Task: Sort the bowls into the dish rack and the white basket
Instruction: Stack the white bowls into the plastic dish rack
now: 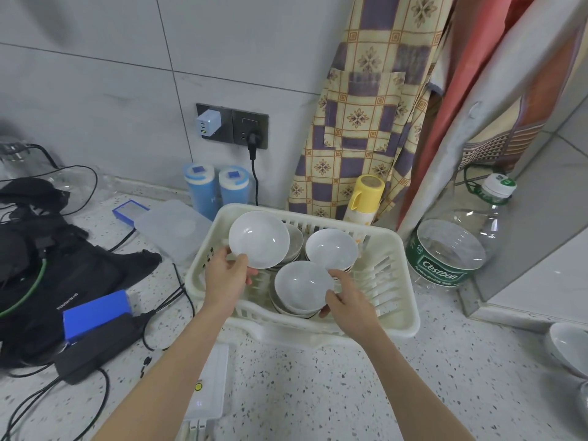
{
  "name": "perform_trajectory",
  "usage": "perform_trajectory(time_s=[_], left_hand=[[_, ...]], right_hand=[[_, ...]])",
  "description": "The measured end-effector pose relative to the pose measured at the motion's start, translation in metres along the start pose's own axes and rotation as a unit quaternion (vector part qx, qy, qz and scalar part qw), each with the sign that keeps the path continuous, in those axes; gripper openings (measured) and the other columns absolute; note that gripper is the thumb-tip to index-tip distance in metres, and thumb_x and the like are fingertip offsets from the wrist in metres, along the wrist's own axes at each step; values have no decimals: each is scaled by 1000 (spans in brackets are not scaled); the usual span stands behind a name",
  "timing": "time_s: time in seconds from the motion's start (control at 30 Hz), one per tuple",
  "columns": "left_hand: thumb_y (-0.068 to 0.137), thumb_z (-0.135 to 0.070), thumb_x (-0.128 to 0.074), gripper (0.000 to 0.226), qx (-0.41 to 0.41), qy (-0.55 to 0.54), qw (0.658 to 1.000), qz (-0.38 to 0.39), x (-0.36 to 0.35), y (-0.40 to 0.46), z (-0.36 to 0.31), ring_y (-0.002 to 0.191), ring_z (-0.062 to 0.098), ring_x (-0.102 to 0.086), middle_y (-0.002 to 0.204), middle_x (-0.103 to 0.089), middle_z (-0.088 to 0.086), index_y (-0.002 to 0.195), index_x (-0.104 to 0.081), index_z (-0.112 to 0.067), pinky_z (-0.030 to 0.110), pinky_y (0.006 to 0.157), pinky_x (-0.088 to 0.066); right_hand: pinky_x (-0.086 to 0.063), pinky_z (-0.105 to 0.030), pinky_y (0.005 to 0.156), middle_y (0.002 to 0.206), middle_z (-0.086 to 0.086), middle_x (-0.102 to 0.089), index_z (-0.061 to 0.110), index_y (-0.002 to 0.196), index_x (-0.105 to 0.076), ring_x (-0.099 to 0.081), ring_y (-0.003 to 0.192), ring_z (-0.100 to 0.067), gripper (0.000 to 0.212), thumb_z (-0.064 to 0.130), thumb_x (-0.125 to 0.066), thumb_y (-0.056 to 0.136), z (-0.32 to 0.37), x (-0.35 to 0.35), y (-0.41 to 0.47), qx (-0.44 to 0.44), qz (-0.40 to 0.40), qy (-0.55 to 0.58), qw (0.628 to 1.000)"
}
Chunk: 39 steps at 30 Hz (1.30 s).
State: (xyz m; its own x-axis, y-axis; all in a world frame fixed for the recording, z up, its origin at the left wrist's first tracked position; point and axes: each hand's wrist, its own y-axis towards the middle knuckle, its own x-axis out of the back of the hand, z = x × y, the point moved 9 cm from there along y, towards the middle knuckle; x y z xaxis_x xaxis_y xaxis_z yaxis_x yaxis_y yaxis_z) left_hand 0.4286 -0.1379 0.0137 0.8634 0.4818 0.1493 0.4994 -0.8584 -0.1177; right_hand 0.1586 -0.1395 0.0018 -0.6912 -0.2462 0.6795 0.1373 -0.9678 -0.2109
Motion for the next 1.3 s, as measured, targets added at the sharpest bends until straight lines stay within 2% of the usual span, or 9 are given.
perform_trajectory(time_s=[0.17,0.37,0.5,0.8,0.97,1.07,1.3], left_hand=[[88,-16,-51,28,3,3,1000,0,-1,2,1,38,3,-52,64,-74,-2,116,-57,-17,21,47,-40],[89,-15,-51,27,7,13,1000,4,-2,2,3,37,1,-52,64,-74,-3,115,-57,-18,22,47,-41],[90,-17,-51,26,6,22,1000,4,-1,1,2,38,1,-52,64,-74,-3,115,-56,-19,25,50,-41],[90,-11,-49,20,-7,26,999,19,-3,-2,-4,38,2,-52,62,-74,-2,107,-57,-18,11,38,-38],[91,-13,-49,19,2,46,999,26,-4,-3,-4,39,2,-53,63,-74,1,107,-57,-20,18,45,-40],[90,-13,-49,21,2,50,998,33,-5,-4,-4,39,2,-54,63,-74,0,108,-57,-21,23,48,-39],[91,-13,-48,22,12,50,997,53,-7,-6,-4,41,3,-56,65,-75,1,108,-58,-23,27,53,-40]], right_hand=[[-41,-26,61,71,28,-70,43,135,-29,-52,59,1,43,33,-38,94,2,-3,1,6,10,-20,1000],[-48,-30,68,71,18,-72,39,137,-27,-58,66,-7,43,33,-37,96,2,-6,3,0,27,-31,999],[-49,-37,83,79,14,-74,36,141,-25,-59,77,-13,46,33,-37,96,3,-9,5,-8,46,-42,998],[-52,-38,85,78,15,-71,41,147,-19,-64,87,-12,53,38,-35,97,3,-12,7,-14,58,-66,996],[-51,-32,77,78,15,-71,43,148,-17,-63,76,-9,54,37,-35,98,-1,-12,9,-22,60,-79,995],[-52,-32,78,74,16,-70,43,149,-18,-61,74,-6,54,41,-36,98,0,-11,9,-18,56,-79,995],[-48,-31,77,87,13,-73,42,152,-13,-62,81,-11,59,51,-35,98,-2,-16,10,-26,75,-119,990]])
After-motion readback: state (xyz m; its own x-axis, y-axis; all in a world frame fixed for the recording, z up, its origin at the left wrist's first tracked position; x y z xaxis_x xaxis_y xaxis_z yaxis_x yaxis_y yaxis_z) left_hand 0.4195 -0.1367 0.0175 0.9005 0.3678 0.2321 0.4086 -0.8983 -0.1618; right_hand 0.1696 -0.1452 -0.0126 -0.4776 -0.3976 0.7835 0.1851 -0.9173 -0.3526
